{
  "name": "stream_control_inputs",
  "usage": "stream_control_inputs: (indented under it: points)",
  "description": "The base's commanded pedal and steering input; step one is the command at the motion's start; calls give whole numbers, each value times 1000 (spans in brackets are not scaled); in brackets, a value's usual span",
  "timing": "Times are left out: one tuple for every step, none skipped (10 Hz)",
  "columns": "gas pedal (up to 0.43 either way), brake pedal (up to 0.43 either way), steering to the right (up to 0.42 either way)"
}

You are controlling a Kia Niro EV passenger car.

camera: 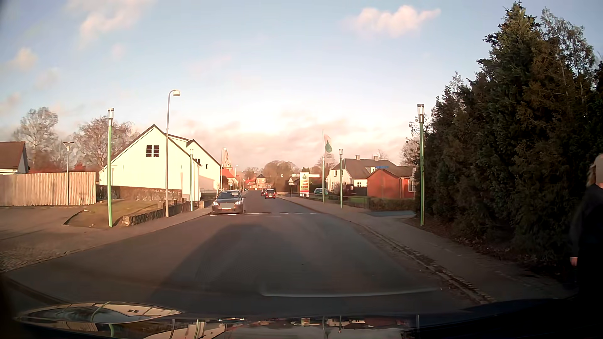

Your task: Follow the waypoints while adhering to traffic rules and regulations

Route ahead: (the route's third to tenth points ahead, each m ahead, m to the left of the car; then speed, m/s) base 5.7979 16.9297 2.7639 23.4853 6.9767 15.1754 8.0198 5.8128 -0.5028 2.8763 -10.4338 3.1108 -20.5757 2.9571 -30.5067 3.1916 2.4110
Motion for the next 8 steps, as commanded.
stream_control_inputs:
  points:
    - [0,195,-18]
    - [0,183,-18]
    - [0,171,-18]
    - [0,122,-21]
    - [0,55,-27]
    - [0,24,-37]
    - [0,0,-53]
    - [0,0,-75]
